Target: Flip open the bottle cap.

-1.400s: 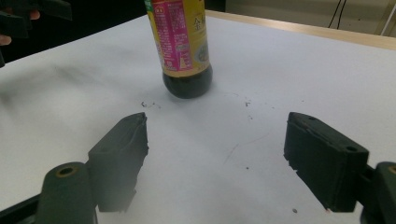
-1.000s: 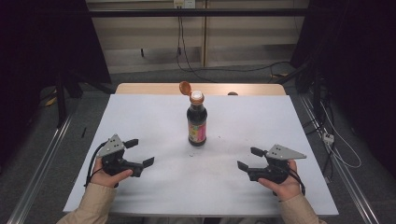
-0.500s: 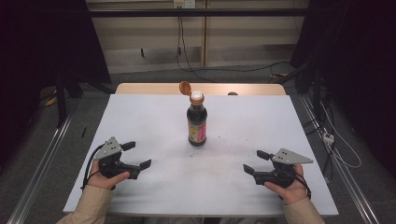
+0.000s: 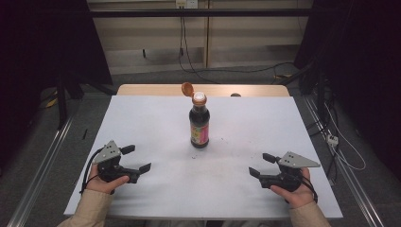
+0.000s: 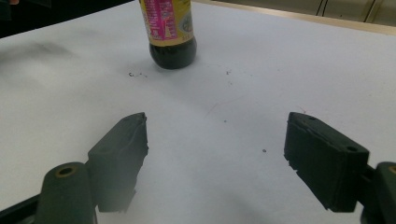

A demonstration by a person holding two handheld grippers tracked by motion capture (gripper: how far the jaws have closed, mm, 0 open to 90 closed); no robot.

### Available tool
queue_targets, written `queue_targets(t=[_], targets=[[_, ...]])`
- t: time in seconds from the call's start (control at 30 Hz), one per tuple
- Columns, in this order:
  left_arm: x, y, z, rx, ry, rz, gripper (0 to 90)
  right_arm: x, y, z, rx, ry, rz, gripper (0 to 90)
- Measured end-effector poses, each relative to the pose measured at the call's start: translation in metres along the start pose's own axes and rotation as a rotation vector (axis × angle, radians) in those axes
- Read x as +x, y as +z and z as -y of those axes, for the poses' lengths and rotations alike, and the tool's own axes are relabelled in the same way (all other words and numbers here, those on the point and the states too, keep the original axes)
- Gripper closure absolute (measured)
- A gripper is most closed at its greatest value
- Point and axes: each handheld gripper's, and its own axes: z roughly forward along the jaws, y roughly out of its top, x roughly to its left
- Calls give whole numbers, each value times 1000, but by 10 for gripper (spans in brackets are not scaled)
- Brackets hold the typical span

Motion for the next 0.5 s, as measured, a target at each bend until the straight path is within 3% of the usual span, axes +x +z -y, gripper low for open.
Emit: queue_targets(t=[0.5], targets=[[1,0,2,5,6,-4,35,-1,-1,2,2,2,1,217]])
